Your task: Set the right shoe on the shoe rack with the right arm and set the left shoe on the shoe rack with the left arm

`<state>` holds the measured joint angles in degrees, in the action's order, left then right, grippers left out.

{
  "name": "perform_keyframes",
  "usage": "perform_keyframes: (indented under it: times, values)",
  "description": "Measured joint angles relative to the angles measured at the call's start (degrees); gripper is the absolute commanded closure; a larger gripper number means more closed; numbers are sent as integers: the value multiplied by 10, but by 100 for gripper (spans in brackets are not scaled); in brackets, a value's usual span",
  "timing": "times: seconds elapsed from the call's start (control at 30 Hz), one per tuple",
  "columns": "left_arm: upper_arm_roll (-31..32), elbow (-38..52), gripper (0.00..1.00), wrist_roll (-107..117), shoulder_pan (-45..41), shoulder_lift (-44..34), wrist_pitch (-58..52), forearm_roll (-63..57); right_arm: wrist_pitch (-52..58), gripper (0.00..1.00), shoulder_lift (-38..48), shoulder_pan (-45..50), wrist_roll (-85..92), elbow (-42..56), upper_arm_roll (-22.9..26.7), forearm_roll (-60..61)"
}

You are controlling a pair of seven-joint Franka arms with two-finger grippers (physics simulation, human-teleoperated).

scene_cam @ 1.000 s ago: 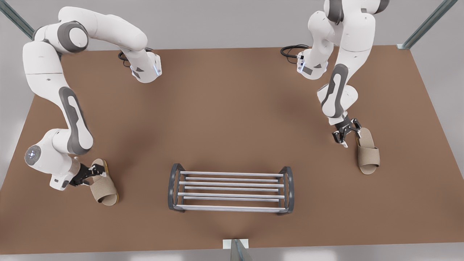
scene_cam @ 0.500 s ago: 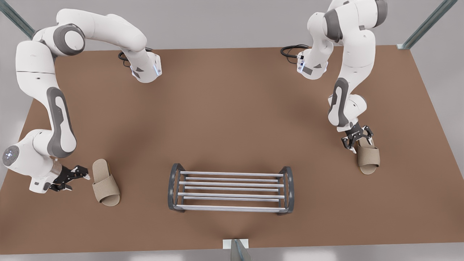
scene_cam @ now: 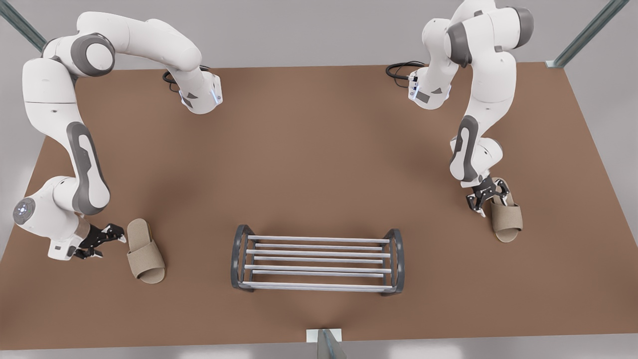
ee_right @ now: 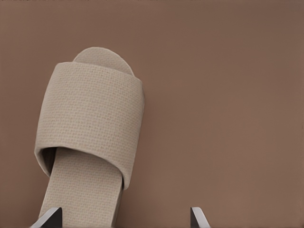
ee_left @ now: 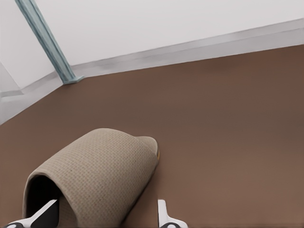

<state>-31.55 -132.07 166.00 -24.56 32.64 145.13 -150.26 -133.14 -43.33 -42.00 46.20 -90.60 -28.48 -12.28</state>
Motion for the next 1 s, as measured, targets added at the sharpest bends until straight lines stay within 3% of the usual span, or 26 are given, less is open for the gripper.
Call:
perform_keyframes:
  times: [0.13,0.2,0.23,0.6,0.7,0.9,0.97,1.0]
  values:
    - [0,5,1,0,4,8,1,0,-11,0,-1,0,5,-1,3,0]
    - [0,7,29,0,7,9,1,0,-15,0,-5,-4,8,0,5,0]
    - [0,8,32,0,7,9,1,2,-16,0,-6,-5,9,0,5,0]
    - [0,19,34,0,2,6,6,-10,-29,0,-29,-6,19,-2,15,0]
    - [0,20,47,0,1,6,6,-13,-34,0,-36,-2,21,-2,15,0]
    - [0,20,59,0,-3,6,4,-23,-37,0,-38,3,22,-3,14,2]
    - [-1,20,74,0,-11,6,4,-24,-37,0,-39,6,22,-1,15,4]
    - [-1,21,75,0,-13,6,4,-25,-38,0,-41,9,22,1,15,7]
